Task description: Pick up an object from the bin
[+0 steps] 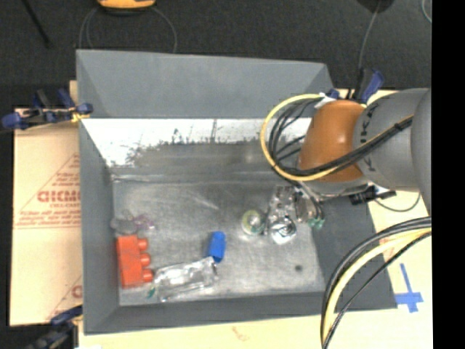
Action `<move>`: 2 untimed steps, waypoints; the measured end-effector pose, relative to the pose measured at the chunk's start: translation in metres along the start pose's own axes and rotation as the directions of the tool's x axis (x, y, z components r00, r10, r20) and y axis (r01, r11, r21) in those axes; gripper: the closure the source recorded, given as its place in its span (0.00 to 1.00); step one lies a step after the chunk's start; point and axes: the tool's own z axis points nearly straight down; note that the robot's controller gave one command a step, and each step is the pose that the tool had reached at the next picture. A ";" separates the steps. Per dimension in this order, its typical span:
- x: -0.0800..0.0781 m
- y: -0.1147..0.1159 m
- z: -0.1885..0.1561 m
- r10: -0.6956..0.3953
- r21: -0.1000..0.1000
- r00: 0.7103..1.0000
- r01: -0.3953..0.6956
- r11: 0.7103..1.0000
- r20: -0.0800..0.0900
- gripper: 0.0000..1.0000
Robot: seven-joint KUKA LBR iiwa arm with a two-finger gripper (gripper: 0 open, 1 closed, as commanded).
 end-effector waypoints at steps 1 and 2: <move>0.002 0.000 0.003 -0.002 0.000 1.000 0.002 1.000 -0.007 0.00; 0.000 0.000 0.000 -0.003 0.001 1.000 0.003 1.000 0.000 1.00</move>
Offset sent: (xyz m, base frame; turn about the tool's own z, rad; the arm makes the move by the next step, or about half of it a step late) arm 0.0000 0.0000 0.0000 0.0000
